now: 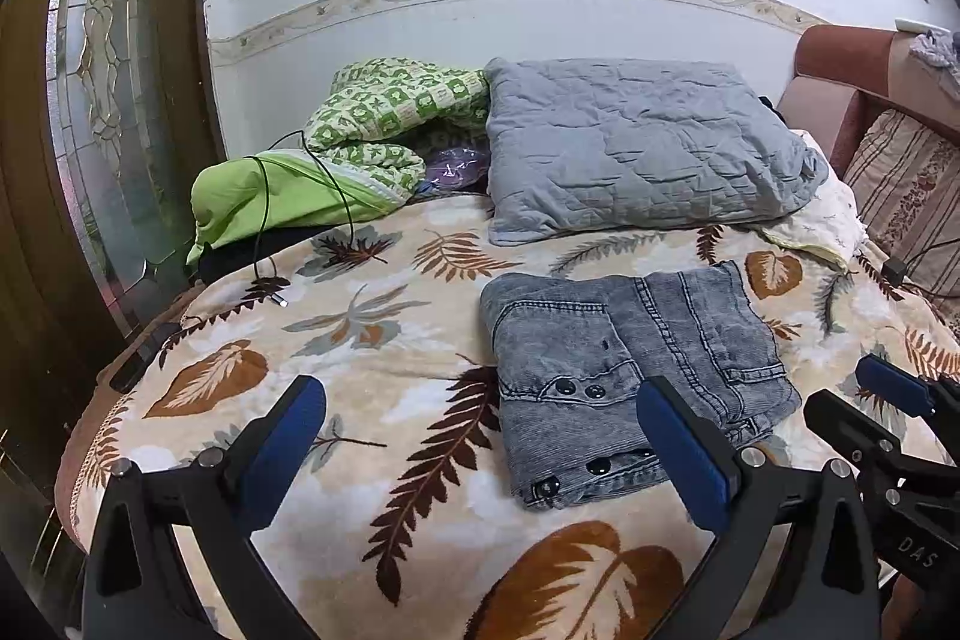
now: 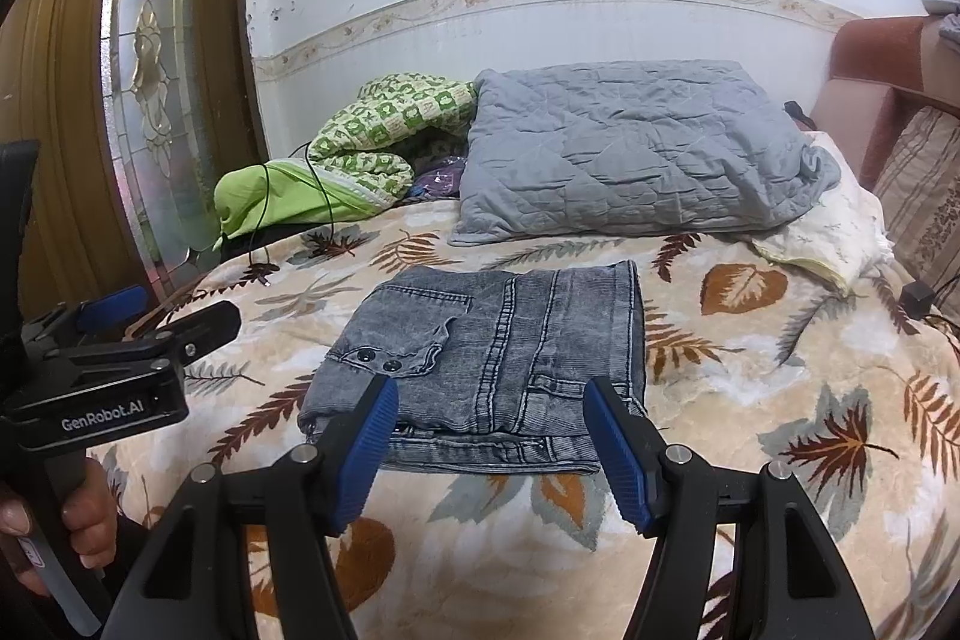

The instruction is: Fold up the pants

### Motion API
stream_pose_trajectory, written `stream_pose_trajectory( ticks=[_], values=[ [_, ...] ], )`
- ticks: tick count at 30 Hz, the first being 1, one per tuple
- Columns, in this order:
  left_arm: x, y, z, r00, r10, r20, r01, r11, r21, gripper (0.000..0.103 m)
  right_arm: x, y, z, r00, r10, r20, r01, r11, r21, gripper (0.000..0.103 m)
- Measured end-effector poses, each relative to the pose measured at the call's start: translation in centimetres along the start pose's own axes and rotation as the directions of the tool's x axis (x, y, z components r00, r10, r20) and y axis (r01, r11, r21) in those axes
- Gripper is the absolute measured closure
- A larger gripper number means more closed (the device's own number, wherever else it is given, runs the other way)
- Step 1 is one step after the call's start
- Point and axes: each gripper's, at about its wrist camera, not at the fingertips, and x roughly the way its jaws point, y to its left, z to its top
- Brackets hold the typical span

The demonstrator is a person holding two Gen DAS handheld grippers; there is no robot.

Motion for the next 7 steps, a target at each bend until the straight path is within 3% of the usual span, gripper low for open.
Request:
stream_pose_trajectory(
  ticks=[7],
  values=[
    [-0.45, 0.24, 0.11, 0.995, -0.099, 0.024, 0.099, 0.994, -0.04, 0.0, 0.04, 0.05, 0.01, 1.0, -0.003, 0.001, 0.003, 1.0, -0.001, 0.035]
  ],
)
